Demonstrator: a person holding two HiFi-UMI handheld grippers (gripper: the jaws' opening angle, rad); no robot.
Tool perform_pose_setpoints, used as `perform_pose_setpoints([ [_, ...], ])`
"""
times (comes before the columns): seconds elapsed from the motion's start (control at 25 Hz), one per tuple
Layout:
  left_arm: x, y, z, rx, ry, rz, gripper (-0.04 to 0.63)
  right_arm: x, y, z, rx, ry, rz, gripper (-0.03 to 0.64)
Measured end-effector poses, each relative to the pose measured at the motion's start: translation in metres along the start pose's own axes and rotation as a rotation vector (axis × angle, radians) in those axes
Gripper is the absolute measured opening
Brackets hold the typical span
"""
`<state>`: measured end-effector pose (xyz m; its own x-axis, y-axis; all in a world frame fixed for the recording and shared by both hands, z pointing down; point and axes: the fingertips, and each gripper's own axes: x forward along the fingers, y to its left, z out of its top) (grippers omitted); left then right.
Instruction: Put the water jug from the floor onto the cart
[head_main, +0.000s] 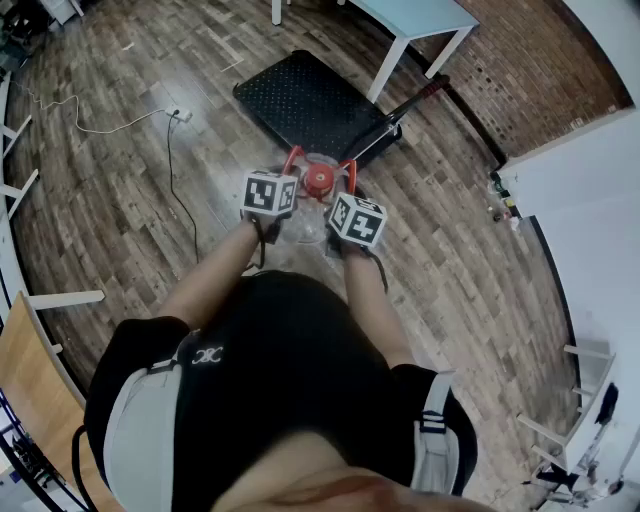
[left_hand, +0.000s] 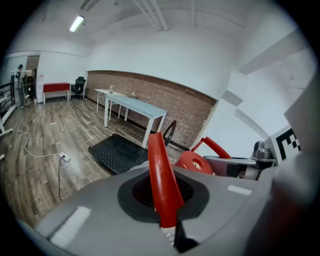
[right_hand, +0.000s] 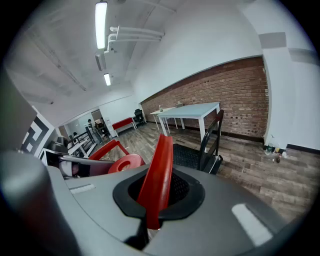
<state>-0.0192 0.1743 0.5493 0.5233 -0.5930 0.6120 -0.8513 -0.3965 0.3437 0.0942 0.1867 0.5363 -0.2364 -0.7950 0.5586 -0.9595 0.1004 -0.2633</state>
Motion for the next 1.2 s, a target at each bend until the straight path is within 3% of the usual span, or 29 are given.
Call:
perform_pose_setpoints([
  [0.68,-0.001,0.013,-0.001,0.0,0.015,-0.003,0.002,0.009,0.009,-0.003,0.024,0.014,-0.018,0.015],
  [1.2,-0.004,0.042,0.0,0.01,0.041,-0.053,0.002,0.021,0.029,-0.003,0.024,0.01,-0.07,0.015],
])
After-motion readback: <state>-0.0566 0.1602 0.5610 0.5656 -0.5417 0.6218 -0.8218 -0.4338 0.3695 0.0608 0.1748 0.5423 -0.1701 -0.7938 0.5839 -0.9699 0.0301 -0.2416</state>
